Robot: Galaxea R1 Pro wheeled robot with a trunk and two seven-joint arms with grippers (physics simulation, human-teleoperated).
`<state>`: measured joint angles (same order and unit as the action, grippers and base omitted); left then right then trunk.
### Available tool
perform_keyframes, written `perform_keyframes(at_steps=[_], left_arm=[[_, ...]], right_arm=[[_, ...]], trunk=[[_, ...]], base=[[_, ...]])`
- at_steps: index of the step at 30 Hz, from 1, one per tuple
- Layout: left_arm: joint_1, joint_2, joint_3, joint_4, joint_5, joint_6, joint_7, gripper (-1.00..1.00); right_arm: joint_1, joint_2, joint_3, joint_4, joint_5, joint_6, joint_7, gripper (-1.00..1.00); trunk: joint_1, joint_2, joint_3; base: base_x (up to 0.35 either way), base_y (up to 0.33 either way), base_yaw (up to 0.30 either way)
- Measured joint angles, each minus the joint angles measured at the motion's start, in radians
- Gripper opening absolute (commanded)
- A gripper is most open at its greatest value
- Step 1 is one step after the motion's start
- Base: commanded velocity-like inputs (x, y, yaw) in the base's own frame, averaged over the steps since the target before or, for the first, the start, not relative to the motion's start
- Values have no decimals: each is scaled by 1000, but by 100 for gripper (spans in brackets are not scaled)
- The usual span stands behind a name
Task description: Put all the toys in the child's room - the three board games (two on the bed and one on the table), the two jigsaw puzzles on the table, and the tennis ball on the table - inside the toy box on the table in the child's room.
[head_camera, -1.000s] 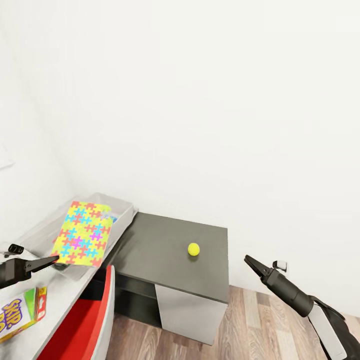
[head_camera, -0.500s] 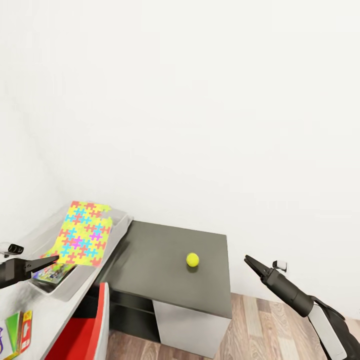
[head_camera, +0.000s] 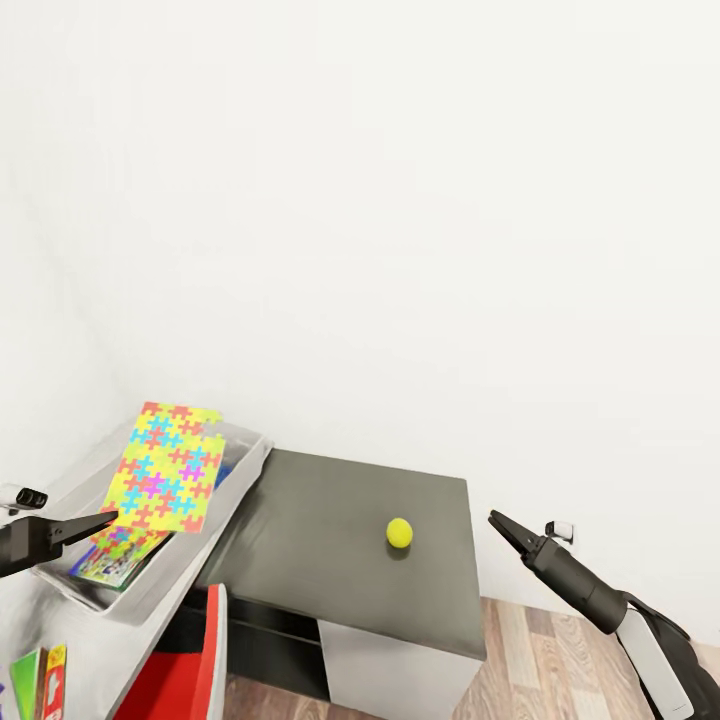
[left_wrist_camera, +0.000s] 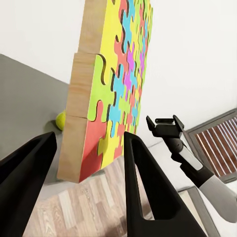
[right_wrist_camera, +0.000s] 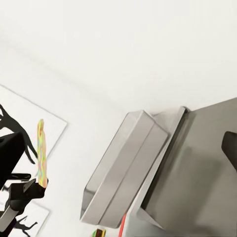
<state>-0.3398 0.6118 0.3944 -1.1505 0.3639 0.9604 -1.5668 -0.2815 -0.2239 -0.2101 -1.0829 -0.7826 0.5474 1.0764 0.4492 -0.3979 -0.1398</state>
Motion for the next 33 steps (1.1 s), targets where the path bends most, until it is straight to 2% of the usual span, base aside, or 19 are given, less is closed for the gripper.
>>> perform_keyframes(at_steps=[25,33], left_arm=[[0,-4,-2,3,-7,1,0,-100],[-10,-1,-2,50,-22,6,0,-100]], right_arm=[[0,0,0,0,0,0,-1,100],[0,0,0,0,0,-1,-1,100]], trunk=[[0,0,0],[0,0,0]], base=[[13,25,0],[0,0,0]])
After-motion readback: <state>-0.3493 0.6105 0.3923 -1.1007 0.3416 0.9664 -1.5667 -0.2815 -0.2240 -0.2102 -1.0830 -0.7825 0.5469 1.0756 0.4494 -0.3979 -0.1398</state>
